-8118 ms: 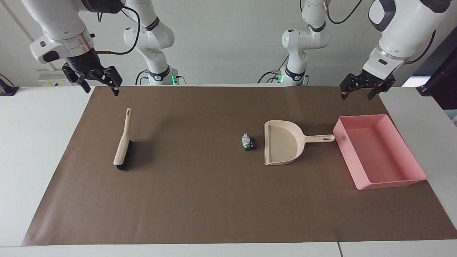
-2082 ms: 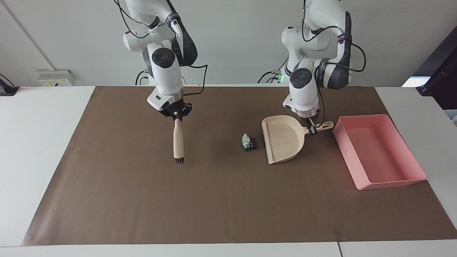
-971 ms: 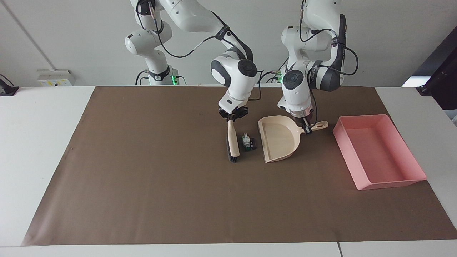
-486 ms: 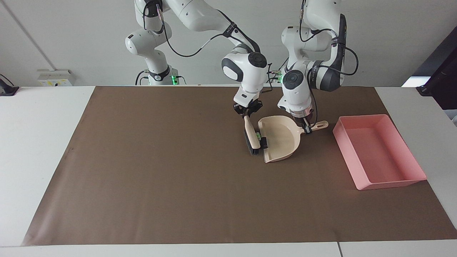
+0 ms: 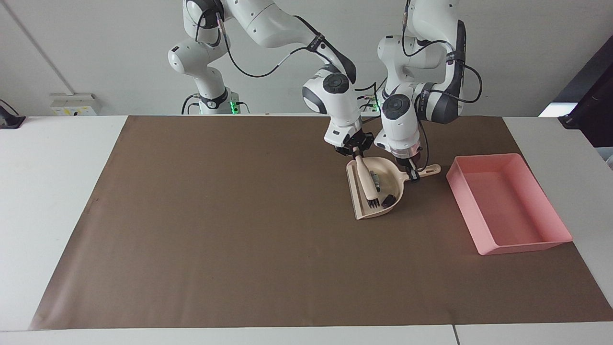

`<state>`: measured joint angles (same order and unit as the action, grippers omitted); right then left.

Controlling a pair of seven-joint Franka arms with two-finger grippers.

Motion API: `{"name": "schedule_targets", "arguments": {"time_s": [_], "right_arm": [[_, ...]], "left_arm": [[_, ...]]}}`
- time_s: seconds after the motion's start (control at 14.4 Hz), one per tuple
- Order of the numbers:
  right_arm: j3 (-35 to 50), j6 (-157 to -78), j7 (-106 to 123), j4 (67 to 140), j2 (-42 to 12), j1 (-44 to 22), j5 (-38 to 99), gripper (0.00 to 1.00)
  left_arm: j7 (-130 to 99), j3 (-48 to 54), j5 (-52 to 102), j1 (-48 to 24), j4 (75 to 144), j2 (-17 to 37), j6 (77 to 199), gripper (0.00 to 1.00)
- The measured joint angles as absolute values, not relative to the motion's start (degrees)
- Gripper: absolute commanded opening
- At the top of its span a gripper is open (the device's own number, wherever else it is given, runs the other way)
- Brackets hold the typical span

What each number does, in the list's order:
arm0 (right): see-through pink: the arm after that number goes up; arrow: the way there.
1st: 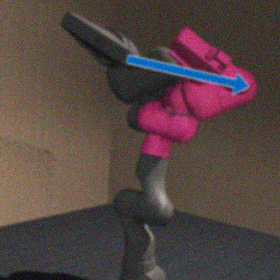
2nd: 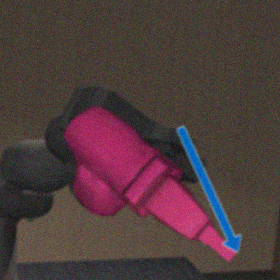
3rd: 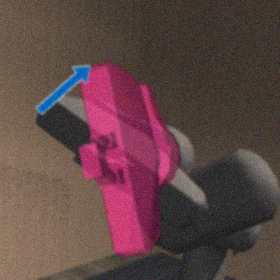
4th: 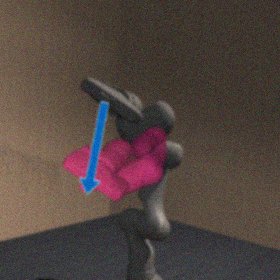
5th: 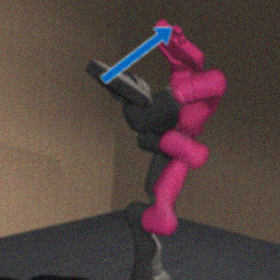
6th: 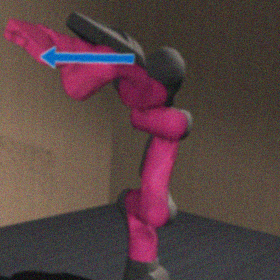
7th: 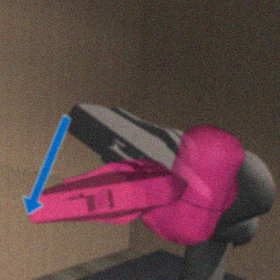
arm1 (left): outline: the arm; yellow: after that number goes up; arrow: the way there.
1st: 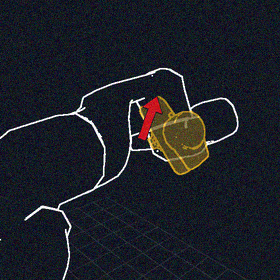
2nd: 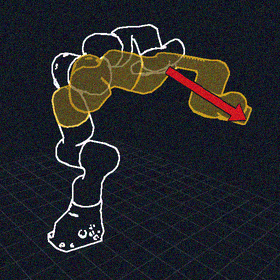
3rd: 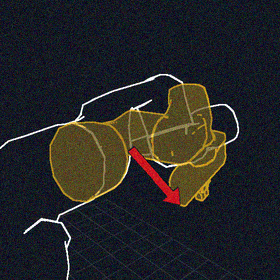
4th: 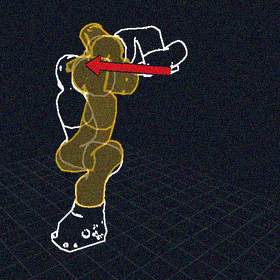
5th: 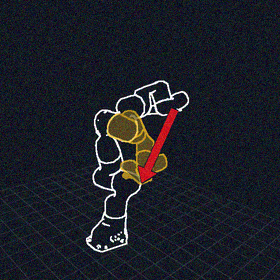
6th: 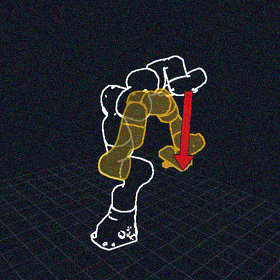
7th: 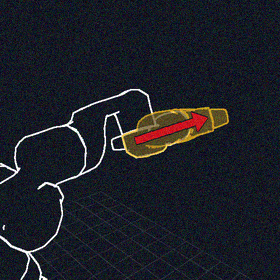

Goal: Clean e-waste and dump in bin
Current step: 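Sweep the component into the dustpan with the brush in the right gripper, then carry the dustpan to the bin with the left gripper while the right gripper returns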

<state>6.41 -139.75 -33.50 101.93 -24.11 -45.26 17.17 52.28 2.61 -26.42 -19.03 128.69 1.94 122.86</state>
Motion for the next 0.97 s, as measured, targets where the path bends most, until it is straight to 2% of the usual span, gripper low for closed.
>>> {"name": "schedule_targets", "arguments": {"time_s": [0.28,0.49,0.76,0.97], "right_arm": [[6.05,-133.71,-33.8,98.69,-23.71,-44.98,17.21,0.0],[5.31,-125.02,-36.31,97.51,-18.59,-42.68,16.58,0.0],[4.97,-109.53,-37.23,97.65,-8.43,-32.19,8.14,0.0],[4.86,-103.7,-34.63,98.13,-6.82,-23.69,3.52,0.0]], "left_arm": [[52.28,2.54,-25.95,-16.28,132.4,0.6,130.97,0.0],[52.86,2.54,-25.62,-15.83,133.31,0.09,133.35,0.0],[60.46,2.52,-19.0,-14.64,133.27,0.1,133.97,0.0],[67.77,2.26,-13.02,-13.66,130.06,0.07,129.76,0.0]]}}
